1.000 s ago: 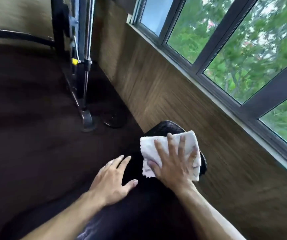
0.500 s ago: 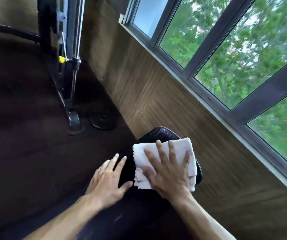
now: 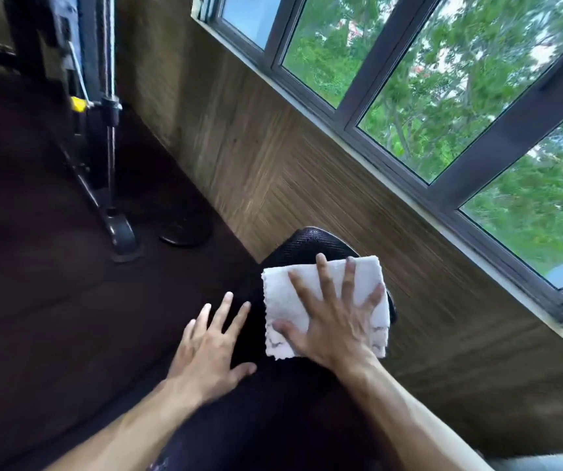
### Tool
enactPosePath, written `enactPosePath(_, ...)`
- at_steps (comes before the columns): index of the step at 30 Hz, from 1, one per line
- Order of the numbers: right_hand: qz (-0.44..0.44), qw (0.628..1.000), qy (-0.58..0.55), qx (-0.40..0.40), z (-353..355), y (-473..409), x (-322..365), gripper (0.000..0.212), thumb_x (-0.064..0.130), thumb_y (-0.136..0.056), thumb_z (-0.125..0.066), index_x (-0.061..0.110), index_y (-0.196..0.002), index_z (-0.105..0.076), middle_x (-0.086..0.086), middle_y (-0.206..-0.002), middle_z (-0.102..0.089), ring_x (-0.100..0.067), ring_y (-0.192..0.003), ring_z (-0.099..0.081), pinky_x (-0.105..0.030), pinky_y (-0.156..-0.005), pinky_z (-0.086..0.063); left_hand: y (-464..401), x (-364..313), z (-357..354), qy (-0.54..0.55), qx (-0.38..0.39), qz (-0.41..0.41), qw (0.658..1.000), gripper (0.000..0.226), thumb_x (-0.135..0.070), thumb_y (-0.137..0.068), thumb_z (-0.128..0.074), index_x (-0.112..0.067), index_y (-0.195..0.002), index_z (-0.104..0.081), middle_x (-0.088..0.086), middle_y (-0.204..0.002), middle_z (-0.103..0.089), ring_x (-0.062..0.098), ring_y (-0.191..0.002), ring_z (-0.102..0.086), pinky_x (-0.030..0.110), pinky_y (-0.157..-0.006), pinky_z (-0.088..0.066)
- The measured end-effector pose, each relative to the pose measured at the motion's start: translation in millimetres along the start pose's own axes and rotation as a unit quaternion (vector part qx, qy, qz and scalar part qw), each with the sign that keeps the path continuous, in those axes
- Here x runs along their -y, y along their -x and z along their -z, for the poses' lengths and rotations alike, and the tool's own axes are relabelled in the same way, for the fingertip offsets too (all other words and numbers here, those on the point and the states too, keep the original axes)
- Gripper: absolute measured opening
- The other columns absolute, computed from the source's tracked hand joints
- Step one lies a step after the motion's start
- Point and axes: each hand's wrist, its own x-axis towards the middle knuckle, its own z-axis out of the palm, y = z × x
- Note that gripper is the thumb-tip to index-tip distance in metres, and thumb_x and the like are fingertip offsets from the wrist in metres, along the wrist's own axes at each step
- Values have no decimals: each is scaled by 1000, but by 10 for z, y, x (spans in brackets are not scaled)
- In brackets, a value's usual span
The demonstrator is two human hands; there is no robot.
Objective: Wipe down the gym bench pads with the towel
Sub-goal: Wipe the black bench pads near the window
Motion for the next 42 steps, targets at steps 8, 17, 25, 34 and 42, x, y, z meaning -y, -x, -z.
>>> enactPosePath(8,12,998,6,-57,-230,337,94,97,93,-77,-36,43,-159,-24,0,-171,-13,-45,-155,-2,-84,-105,-4,19,171,-15,-19,27,-27,999,112,-65,-83,-62,-43,-150,24,-11,-156,37,25,-152,1,43,-122,-12)
enactPosePath(17,45,996,21,-77,-123,-190,108,93,94,-79,-32,44,-157,-29,1,-170,-14,-44,-155,3,-86,-103,-5,-9,241,-29,-26,-2,-41,999,112,-69,-79,-62,-47,-148,23,-13,-160,27,22,-152,-7,42,-121,-16)
enactPosePath(25,69,992,10,-109,-197,6,32,87,89,-81,-36,43,-154,-37,-1,-168,-23,-44,-155,-5,-85,-103,-8,-10,240,-41,-13,-23,-43,999,114,-68,-77,-65,-48,-147,22,-15,-160,25,23,-152,-10,41,-121,-17)
enactPosePath(34,64,993,6,-97,16,-516,189,82,86,-81,-40,44,-151,-36,-2,-167,-22,-44,-154,0,-84,-105,1,-14,248,-79,-17,-26,-48,998,112,-70,-78,-63,-47,-149,21,-14,-160,26,23,-151,-10,40,-121,-18)
enactPosePath(42,64,996,12,-64,185,-731,142,85,95,-76,-32,48,-147,-36,1,-164,-23,-45,-152,-4,-84,-104,-8,-15,256,-65,-24,-18,-47,998,111,-70,-78,-63,-48,-149,20,-13,-162,23,22,-151,-10,39,-121,-19)
